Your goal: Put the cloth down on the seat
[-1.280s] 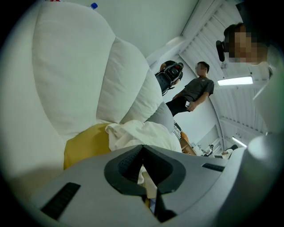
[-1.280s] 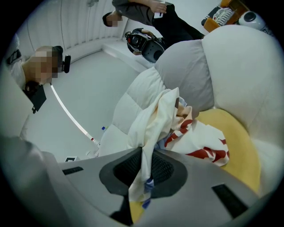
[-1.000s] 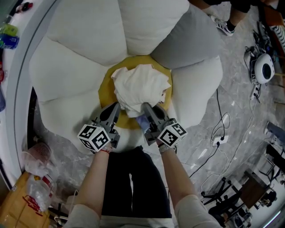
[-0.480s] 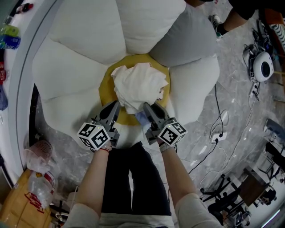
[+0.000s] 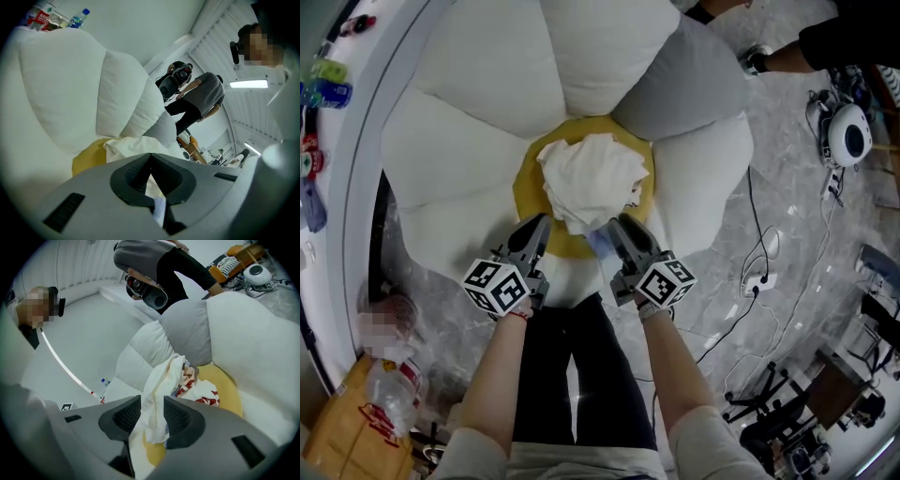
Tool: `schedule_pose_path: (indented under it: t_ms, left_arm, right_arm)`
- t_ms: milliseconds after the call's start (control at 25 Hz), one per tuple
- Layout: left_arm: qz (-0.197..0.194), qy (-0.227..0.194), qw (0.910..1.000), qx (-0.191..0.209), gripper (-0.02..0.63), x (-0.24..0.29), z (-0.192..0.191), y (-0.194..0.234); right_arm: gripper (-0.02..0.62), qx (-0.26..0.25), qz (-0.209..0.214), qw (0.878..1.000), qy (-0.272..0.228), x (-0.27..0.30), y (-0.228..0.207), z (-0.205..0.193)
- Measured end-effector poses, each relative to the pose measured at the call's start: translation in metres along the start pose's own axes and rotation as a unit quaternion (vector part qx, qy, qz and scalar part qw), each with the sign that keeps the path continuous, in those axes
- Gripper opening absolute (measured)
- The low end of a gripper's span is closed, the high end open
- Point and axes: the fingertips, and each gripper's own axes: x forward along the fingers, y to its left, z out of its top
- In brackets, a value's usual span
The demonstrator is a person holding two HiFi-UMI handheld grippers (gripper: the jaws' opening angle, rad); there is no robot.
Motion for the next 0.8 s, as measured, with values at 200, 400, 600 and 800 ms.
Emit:
schedule_pose_path:
  t_ms: [200,400,600,800]
  left_arm:
    - [-0.003,0.000,1.0000,0.002,0.014,-0.009,0.011,-0.014]
    - [-0.010,0.003,0.9999,0.005,0.014,-0.019,0.021,-0.034]
    - [-0.019,0.011,0.9997,0.014,0.014,-0.031,0.033,-0.055]
    - [-0.026,0.010,0.9994,0.023,0.014,-0.048,0.049,-0.079]
  right_arm:
    - [0.156,-0.005,0.003,1.000,0.001,-0.007,0.019,0.006]
    - [0.099,-0.022,0.008,1.000,0.003,-0.018,0.042,0.015]
    - [0.038,-0.027,0.011,1.000,0.002,-0.030,0.068,0.029]
    - [0.029,-0.037,0.022,0.999,0.001,-0.044,0.099,0.044]
